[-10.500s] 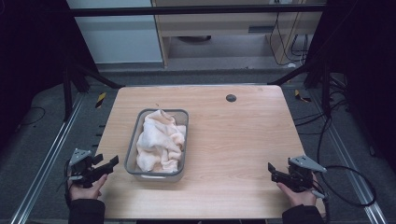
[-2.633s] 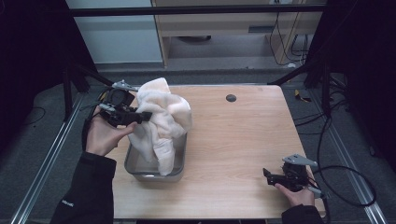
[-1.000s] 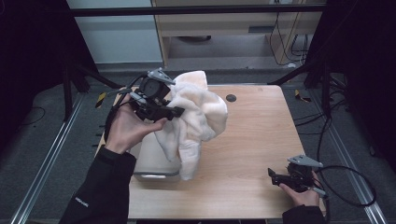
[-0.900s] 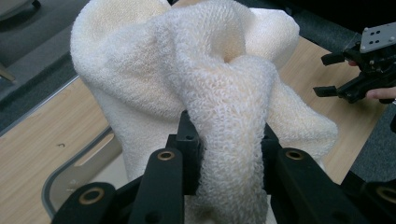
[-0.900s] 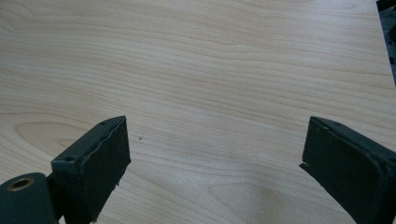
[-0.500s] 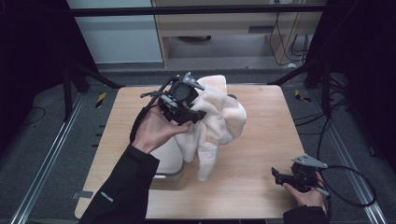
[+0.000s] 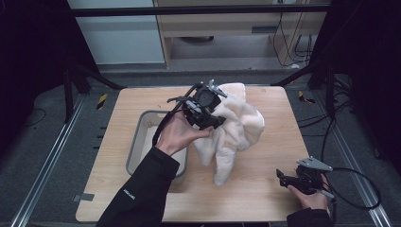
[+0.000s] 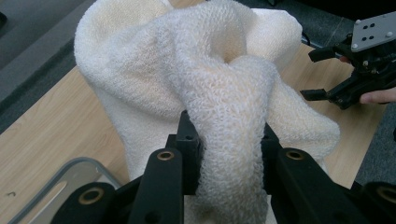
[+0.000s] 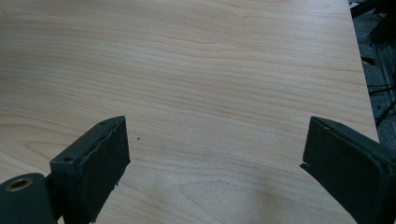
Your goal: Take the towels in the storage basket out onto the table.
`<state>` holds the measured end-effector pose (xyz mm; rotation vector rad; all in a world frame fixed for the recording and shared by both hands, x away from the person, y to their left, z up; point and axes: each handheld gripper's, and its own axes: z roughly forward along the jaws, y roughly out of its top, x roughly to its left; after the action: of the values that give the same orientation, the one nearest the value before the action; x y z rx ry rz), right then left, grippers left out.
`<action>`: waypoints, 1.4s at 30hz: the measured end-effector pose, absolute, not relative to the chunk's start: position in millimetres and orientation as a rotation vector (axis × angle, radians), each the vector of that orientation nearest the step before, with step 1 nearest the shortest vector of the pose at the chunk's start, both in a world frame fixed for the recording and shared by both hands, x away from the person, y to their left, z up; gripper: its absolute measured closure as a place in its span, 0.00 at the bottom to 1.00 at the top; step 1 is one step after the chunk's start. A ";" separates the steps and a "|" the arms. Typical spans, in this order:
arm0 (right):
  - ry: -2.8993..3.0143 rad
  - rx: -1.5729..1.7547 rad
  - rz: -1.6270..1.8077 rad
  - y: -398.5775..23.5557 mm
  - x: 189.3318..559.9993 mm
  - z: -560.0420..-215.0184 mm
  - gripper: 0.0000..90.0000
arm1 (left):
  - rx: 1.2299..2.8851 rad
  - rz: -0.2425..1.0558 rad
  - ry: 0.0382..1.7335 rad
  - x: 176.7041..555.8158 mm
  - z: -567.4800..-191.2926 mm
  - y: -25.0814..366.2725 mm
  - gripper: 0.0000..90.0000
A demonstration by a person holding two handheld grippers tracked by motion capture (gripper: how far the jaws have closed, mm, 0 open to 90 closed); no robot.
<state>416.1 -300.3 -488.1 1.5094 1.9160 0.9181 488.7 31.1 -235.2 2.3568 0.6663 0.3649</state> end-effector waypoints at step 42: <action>1.922 1.490 0.881 -303.8 416.3 -494.6 0.08 | 2.460 0.206 0.689 521.3 -370.6 -12.7 0.75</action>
<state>416.3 -303.8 -494.6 1.4899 1.9220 0.8812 521.3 -12.7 -370.6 2.4600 0.6893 0.2058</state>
